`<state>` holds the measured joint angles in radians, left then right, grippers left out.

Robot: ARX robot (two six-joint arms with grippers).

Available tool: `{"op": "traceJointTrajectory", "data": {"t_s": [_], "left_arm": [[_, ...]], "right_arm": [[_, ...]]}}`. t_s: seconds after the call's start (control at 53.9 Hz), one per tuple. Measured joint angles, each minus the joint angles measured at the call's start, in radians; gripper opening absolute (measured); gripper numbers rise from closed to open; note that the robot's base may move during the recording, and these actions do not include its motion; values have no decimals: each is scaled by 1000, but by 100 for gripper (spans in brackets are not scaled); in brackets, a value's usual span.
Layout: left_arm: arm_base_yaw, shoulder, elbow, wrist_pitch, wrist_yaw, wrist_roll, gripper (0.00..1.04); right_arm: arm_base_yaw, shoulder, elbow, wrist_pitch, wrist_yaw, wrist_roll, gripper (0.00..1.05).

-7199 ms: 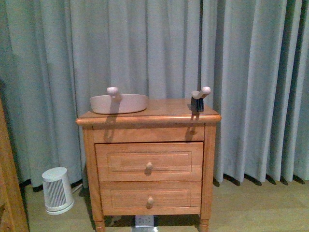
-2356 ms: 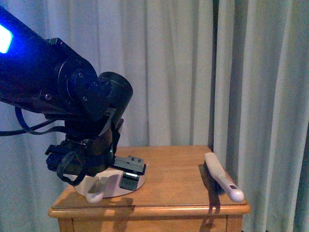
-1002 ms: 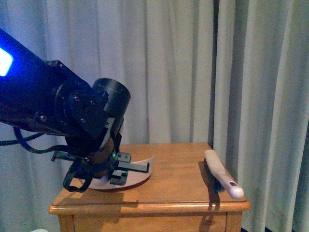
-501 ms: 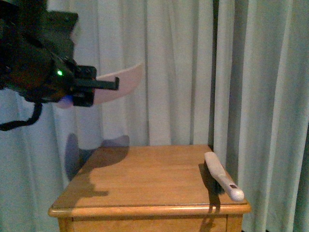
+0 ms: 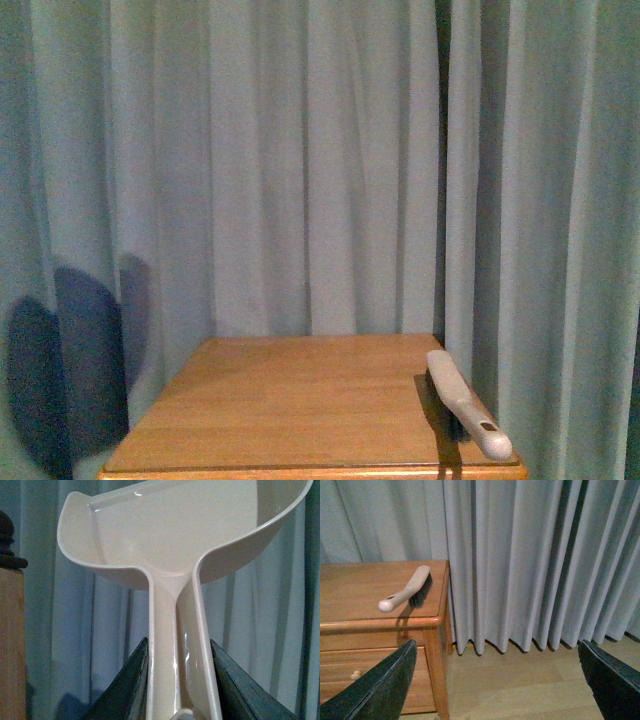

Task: Clean up trash

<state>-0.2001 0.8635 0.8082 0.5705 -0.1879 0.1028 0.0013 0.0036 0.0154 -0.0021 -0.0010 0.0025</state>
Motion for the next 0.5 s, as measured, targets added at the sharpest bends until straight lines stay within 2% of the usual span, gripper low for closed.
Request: {"op": "traceJointTrajectory", "data": {"t_s": [0.13,0.39,0.501], "left_arm": [[68,-106,-98,15,55,-22,29],[206,-331,-278,-11,258,-62,29],[253,-387,-326,-23,315,-79,29]], "right_arm": [[0,0,0,0,0,0,97],[0,0,0,0,0,0,97],[0,0,0,0,0,0,97]]}}
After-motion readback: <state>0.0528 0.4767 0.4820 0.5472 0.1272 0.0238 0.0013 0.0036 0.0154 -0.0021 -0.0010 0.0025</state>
